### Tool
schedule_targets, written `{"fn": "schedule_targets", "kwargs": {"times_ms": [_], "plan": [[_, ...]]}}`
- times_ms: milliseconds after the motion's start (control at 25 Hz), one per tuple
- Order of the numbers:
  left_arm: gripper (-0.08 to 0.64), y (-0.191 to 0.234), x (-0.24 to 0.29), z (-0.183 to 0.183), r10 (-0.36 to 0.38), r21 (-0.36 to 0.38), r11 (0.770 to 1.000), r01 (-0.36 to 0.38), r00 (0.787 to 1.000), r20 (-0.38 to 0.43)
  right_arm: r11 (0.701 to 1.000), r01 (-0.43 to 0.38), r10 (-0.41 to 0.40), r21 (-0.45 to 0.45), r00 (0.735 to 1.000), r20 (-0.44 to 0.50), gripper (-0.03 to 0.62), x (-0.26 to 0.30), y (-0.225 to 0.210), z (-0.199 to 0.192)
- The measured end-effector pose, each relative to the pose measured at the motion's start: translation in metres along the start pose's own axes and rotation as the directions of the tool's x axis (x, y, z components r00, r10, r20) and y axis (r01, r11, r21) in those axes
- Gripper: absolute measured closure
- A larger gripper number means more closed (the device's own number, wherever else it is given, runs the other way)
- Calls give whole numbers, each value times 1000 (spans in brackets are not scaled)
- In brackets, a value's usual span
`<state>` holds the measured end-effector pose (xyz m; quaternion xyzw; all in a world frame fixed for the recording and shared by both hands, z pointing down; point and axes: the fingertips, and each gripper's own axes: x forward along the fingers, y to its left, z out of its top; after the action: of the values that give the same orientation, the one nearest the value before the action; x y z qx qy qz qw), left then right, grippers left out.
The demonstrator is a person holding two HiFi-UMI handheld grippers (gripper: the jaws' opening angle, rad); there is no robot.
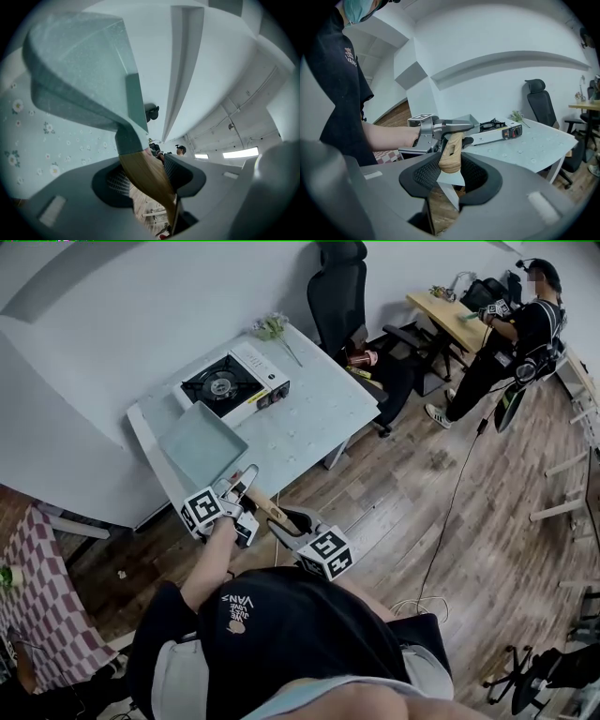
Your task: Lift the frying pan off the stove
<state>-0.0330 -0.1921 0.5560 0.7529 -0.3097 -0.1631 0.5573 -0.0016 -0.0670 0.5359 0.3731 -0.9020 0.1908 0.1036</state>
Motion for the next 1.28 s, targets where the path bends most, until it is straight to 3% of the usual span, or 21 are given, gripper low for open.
{"fn": "schedule_targets", "kwargs": {"times_ms": [800, 1280], "plan": [[379, 40, -111, 26, -21, 4, 1000, 21, 996, -89, 996, 81, -81, 32, 997, 2, 457, 62, 113, -31], [379, 49, -148, 20, -41, -9, 999, 41, 994, -101, 994, 109, -109, 12, 994, -18, 459, 67, 149, -47]]}}
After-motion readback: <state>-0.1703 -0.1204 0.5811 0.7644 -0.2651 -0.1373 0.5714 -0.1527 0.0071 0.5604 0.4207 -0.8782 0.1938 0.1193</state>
